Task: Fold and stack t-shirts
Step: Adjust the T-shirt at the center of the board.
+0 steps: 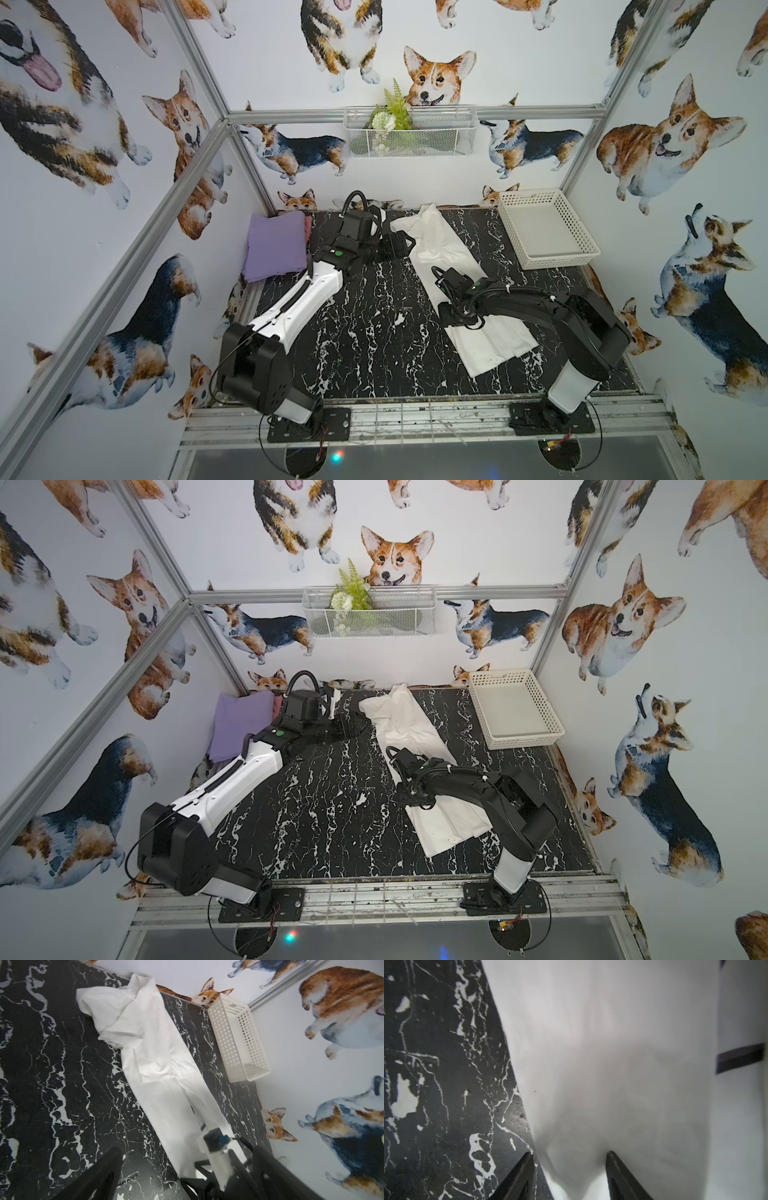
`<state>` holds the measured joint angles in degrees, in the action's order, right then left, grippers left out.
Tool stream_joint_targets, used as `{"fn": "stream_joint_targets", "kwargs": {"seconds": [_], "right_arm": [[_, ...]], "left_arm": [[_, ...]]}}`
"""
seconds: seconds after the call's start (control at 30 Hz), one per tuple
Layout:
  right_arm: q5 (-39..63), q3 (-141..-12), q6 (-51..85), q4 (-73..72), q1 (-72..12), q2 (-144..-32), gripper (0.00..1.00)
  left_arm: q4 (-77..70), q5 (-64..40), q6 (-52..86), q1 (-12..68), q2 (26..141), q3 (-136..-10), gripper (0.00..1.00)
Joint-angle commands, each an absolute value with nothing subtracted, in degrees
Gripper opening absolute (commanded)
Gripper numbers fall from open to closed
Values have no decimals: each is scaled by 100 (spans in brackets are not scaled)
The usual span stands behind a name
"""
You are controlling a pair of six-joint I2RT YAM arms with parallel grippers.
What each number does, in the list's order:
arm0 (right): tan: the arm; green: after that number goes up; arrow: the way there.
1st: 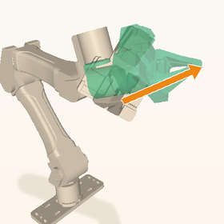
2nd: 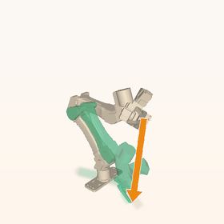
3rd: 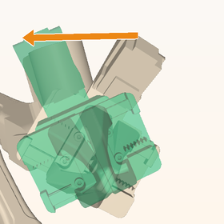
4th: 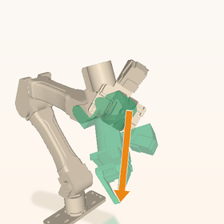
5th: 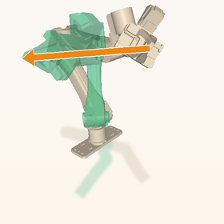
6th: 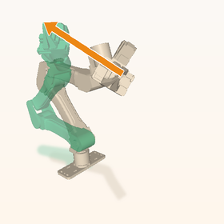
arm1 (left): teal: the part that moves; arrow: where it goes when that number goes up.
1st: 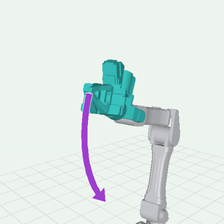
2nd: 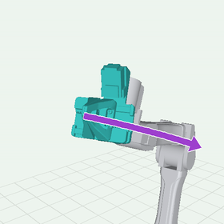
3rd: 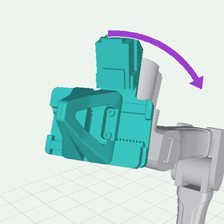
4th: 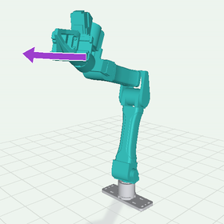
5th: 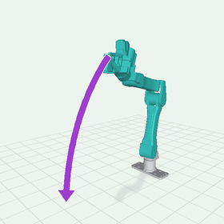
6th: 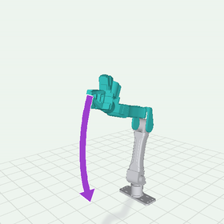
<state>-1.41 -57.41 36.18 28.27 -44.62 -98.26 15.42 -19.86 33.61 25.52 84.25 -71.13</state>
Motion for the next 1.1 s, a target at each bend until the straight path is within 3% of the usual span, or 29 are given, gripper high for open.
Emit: {"fn": "stream_joint_targets", "kwargs": {"seconds": [0.0,0.33,0.7,1.07], "right_arm": [[311,-5649,3793,2366,-4527,-9902,59],[1111,-6073,4449,1464,-5498,-10579,59],[1003,-7232,4810,1806,-6524,-11328,59],[-52,-6924,4333,2460,-6468,-10120,61]], "left_arm": [[1809,-1716,3255,2601,7931,-6747,100],[2660,-1159,3072,2649,6440,-6032,100],[3320,-762,3031,2628,5845,-5841,99],[3080,-1070,3769,2638,5519,-4961,99]]}}
